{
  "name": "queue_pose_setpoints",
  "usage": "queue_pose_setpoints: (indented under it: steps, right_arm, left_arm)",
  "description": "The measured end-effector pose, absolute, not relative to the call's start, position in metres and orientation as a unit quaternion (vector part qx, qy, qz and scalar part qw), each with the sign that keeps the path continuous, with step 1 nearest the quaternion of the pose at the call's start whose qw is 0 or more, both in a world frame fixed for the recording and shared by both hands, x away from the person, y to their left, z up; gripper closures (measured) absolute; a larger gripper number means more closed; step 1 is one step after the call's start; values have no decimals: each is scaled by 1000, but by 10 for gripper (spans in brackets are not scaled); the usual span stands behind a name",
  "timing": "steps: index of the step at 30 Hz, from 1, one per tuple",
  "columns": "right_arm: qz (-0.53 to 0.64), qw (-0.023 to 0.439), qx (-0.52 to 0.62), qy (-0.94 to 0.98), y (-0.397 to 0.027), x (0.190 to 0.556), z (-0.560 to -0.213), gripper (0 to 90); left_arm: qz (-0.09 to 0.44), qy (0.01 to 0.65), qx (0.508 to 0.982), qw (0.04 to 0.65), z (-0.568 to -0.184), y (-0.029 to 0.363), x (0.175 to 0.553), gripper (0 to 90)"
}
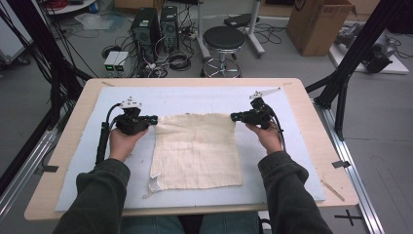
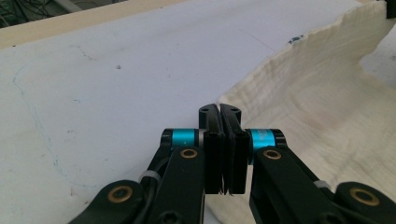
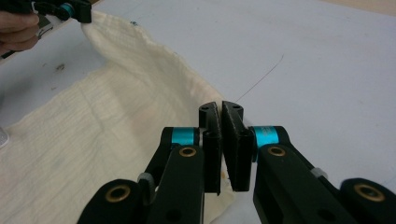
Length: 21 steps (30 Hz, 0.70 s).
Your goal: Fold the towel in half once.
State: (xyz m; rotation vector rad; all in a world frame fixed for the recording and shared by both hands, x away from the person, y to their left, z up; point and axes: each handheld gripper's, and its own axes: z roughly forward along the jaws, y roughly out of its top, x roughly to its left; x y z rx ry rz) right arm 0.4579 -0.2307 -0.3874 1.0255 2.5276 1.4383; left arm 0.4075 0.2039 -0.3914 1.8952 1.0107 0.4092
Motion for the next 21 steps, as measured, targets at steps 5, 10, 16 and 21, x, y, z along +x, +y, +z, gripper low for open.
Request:
queue_pose_setpoints:
  steps: [5, 10, 16, 21]
  right_arm:
    - [468, 27, 329, 820, -229, 453, -387, 865]
    - [473, 24, 329, 817, -231, 449, -388, 865]
    - [479, 25, 320, 817, -230, 445, -387, 865]
    - [480, 24, 316, 818, -229, 441, -384, 865]
  left_arm:
    - [165, 407, 770, 464, -391, 204, 403, 878]
    - [163, 407, 768, 468, -390, 206, 399, 878]
    - [163, 402, 767, 473, -389, 206, 394, 878]
    - [164, 397, 769, 474, -387, 208, 390, 878]
